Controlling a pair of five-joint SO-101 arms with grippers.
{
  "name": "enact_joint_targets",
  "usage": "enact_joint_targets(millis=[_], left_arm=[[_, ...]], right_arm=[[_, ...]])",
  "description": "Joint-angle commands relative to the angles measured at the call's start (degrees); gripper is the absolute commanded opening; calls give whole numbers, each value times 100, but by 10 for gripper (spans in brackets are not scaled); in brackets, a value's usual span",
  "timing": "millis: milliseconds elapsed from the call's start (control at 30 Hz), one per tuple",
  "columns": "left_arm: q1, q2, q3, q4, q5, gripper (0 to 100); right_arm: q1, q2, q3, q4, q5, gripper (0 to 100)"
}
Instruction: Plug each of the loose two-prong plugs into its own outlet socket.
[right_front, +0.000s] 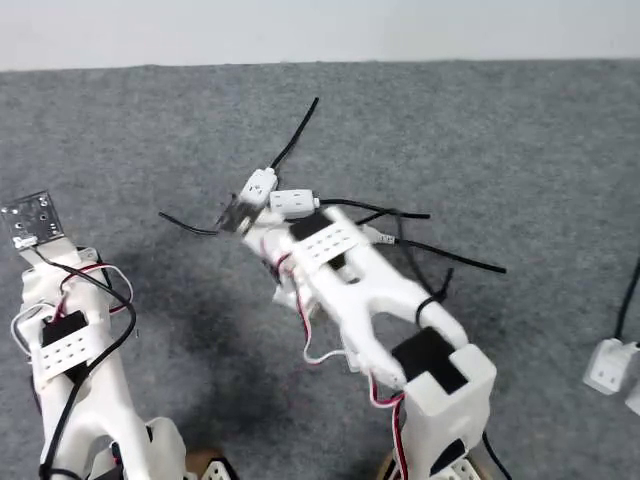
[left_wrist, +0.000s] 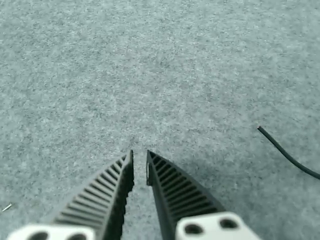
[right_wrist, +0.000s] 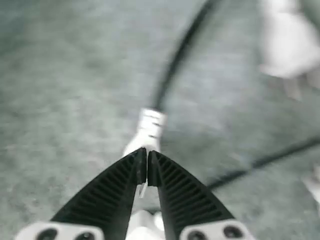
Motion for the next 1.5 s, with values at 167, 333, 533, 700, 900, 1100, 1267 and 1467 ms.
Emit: enact_joint_targets(millis=[167, 333, 533, 700, 900, 1100, 1267, 1467], left_arm=[[-26, -132, -233, 53, 62, 45], [-26, -132, -233, 53, 62, 45], [-26, -132, -233, 53, 62, 45], [-26, -132, -233, 53, -44, 45], [-18, -123, -233, 53, -88, 45], [35, -123, -233, 53, -97, 45], [62, -123, -233, 53, -97, 45], [62, -123, -233, 53, -97, 45]], right_arm=[[-409, -356, 132, -48, 44, 9], [-347, -382, -35, -251, -273, 9], [-180, -347, -185, -620, -404, 10], [48, -330, -378, -664, -396, 9], [110, -233, -211, -716, 44, 9], [84, -180, -352, -743, 44, 9], [-127, -822, -185, -690, -281, 9], [-426, -1130, 809, -1314, -105, 9]])
